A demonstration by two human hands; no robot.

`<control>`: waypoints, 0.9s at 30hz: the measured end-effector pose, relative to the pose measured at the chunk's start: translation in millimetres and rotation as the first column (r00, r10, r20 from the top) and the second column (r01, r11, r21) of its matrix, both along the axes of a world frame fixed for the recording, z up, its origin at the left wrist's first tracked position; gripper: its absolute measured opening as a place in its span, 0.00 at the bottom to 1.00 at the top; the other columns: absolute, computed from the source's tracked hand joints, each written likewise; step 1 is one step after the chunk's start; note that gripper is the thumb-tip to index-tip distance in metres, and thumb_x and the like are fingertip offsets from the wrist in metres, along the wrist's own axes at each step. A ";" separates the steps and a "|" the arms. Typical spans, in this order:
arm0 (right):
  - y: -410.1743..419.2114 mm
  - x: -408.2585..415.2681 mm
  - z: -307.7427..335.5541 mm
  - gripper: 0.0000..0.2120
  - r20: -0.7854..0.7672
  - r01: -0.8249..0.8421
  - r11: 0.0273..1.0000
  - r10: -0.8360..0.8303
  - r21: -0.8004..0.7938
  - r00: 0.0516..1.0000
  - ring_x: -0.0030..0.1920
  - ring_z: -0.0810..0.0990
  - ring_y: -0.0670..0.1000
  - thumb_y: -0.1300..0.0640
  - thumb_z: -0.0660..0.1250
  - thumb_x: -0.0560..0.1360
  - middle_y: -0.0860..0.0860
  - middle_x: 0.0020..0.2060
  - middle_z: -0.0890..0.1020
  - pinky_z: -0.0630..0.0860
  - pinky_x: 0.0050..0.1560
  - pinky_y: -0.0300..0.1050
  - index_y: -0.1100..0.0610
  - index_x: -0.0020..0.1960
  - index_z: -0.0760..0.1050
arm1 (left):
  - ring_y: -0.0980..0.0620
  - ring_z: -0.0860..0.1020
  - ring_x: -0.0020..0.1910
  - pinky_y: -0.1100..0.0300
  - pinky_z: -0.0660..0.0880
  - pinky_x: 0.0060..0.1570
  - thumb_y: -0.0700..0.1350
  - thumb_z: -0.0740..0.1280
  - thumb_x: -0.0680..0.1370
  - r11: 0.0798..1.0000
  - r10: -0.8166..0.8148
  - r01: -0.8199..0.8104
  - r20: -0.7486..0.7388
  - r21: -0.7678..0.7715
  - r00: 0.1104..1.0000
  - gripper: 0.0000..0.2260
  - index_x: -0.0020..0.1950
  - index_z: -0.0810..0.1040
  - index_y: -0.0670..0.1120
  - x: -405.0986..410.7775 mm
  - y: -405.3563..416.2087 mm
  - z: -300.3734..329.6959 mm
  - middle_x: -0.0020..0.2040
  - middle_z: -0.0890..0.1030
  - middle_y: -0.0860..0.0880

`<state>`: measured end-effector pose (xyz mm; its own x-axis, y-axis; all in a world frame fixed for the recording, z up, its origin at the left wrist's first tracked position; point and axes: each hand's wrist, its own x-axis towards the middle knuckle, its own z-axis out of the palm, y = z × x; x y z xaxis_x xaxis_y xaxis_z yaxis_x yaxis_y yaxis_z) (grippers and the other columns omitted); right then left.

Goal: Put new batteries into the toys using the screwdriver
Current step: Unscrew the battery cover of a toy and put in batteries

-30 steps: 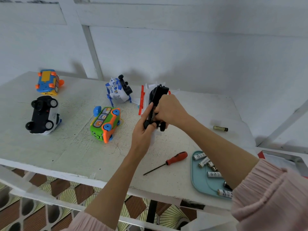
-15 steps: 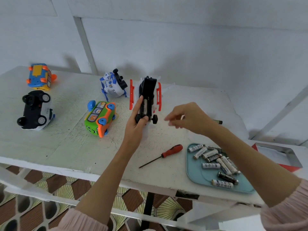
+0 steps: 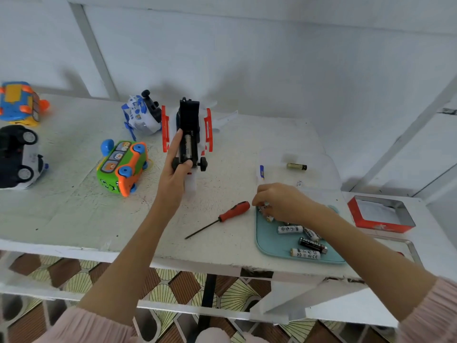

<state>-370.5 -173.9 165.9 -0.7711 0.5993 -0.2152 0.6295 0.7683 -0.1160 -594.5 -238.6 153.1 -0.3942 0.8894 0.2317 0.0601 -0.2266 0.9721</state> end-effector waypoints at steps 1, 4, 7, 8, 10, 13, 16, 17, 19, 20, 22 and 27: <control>0.2 -0.4 -1.5 0.15 0.006 -0.006 1.000 0.006 0.006 1.000 0.56 0.74 0.51 0.62 0.61 0.76 0.49 0.56 0.76 0.70 0.45 0.42 0.54 0.61 0.75 | 0.61 0.74 0.60 0.65 0.74 0.55 0.32 0.54 0.80 1.000 0.004 -0.004 0.001 -0.001 1.000 0.27 0.69 0.60 0.62 -0.1 0.1 -0.3 0.64 0.69 0.62; 1.2 0.1 -5.9 0.16 0.006 -0.022 1.000 0.022 0.007 1.000 0.56 0.74 0.51 0.64 0.60 0.76 0.49 0.57 0.75 0.69 0.45 0.42 0.54 0.62 0.74 | 0.66 0.73 0.58 0.66 0.73 0.55 0.32 0.53 0.80 1.000 0.009 -0.009 0.017 0.002 1.000 0.27 0.69 0.60 0.61 -0.9 -0.1 -0.7 0.63 0.69 0.64; 1.3 0.9 -3.5 0.15 -0.052 -0.025 0.999 0.023 -0.030 0.998 0.53 0.74 0.50 0.64 0.61 0.76 0.48 0.55 0.74 0.71 0.46 0.42 0.53 0.61 0.74 | 0.67 0.74 0.57 0.67 0.73 0.54 0.32 0.53 0.81 1.000 0.005 -0.005 0.021 0.004 1.000 0.27 0.69 0.59 0.62 -2.0 -0.7 -1.7 0.63 0.69 0.64; 1.5 0.1 1.1 0.14 -0.122 -0.013 0.997 0.005 -0.071 0.992 0.50 0.74 0.49 0.64 0.61 0.77 0.48 0.52 0.74 0.71 0.48 0.43 0.54 0.60 0.75 | 0.67 0.74 0.56 0.68 0.73 0.53 0.32 0.53 0.81 1.000 0.006 -0.006 0.021 0.005 1.000 0.27 0.69 0.59 0.62 -1.9 -1.0 -1.7 0.64 0.69 0.63; 2.8 -3.8 14.3 0.11 -0.294 -0.006 0.991 -0.035 -0.136 0.955 0.44 0.73 0.45 0.64 0.62 0.76 0.48 0.47 0.72 0.71 0.49 0.38 0.57 0.57 0.77 | 0.67 0.74 0.56 0.69 0.74 0.52 0.32 0.54 0.80 1.000 0.009 -0.010 0.033 0.006 0.999 0.28 0.68 0.60 0.64 -1.0 -1.5 -1.5 0.64 0.69 0.62; 3.8 -17.1 40.7 0.08 -0.501 0.022 0.989 -0.094 -0.147 0.860 0.37 0.74 0.39 0.66 0.63 0.76 0.47 0.45 0.72 0.70 0.42 0.28 0.59 0.52 0.78 | 0.69 0.75 0.54 0.69 0.73 0.52 0.31 0.54 0.80 1.000 0.013 -0.014 0.039 0.003 0.999 0.28 0.67 0.60 0.64 0.3 -1.9 -1.6 0.63 0.70 0.63; 1.5 -35.8 64.5 0.04 -0.704 0.001 0.956 -0.217 -0.293 0.676 0.34 0.79 0.43 0.66 0.66 0.74 0.50 0.43 0.76 0.76 0.38 0.33 0.63 0.48 0.77 | 0.68 0.75 0.55 0.69 0.72 0.52 0.31 0.55 0.80 1.000 0.008 -0.008 0.049 0.009 0.999 0.29 0.67 0.62 0.64 0.5 -1.8 -1.7 0.65 0.70 0.59; 1.2 -42.9 69.7 0.04 -0.748 -0.024 0.939 -0.258 -0.344 0.611 0.35 0.81 0.46 0.66 0.66 0.73 0.53 0.42 0.78 0.78 0.40 0.36 0.64 0.48 0.76 | 0.68 0.74 0.56 0.69 0.72 0.53 0.30 0.55 0.79 1.000 0.005 -0.005 0.045 0.014 0.999 0.29 0.67 0.62 0.63 0.5 -1.6 -1.7 0.66 0.70 0.59; 2.5 -58.1 73.3 0.05 -0.790 -0.060 0.913 -0.315 -0.404 0.526 0.37 0.83 0.51 0.67 0.68 0.72 0.57 0.40 0.81 0.80 0.44 0.41 0.66 0.48 0.76 | 0.67 0.73 0.58 0.68 0.71 0.55 0.30 0.56 0.79 1.000 -0.003 0.003 0.030 0.023 1.000 0.29 0.68 0.62 0.63 0.6 -0.8 -2.1 0.66 0.69 0.61; 3.8 -65.8 72.1 0.05 -0.797 -0.070 0.904 -0.332 -0.422 0.505 0.38 0.83 0.53 0.67 0.68 0.72 0.58 0.39 0.81 0.80 0.45 0.44 0.66 0.47 0.76 | 0.67 0.72 0.60 0.68 0.71 0.56 0.30 0.56 0.79 1.000 -0.006 0.005 0.022 0.026 1.000 0.29 0.68 0.62 0.63 0.4 0.0 -2.8 0.66 0.69 0.62; 6.6 -79.6 66.7 0.05 -0.801 -0.074 0.895 -0.354 -0.440 0.483 0.39 0.84 0.55 0.68 0.70 0.70 0.59 0.40 0.82 0.81 0.46 0.48 0.66 0.46 0.76 | 0.66 0.71 0.63 0.67 0.70 0.58 0.31 0.57 0.78 0.999 -0.017 0.017 0.005 0.034 1.000 0.29 0.68 0.63 0.63 0.2 1.3 -4.2 0.66 0.68 0.65; 12.9 -101.0 53.9 0.08 -0.815 0.048 0.995 -0.104 -0.093 0.569 0.33 0.76 0.51 0.72 0.69 0.66 0.53 0.34 0.76 0.75 0.37 0.37 0.62 0.37 0.73 | 0.68 0.70 0.63 0.67 0.70 0.60 0.38 0.58 0.75 0.998 -0.039 0.041 -0.039 0.043 0.998 0.28 0.69 0.61 0.62 3.9 1.6 -3.7 0.63 0.69 0.71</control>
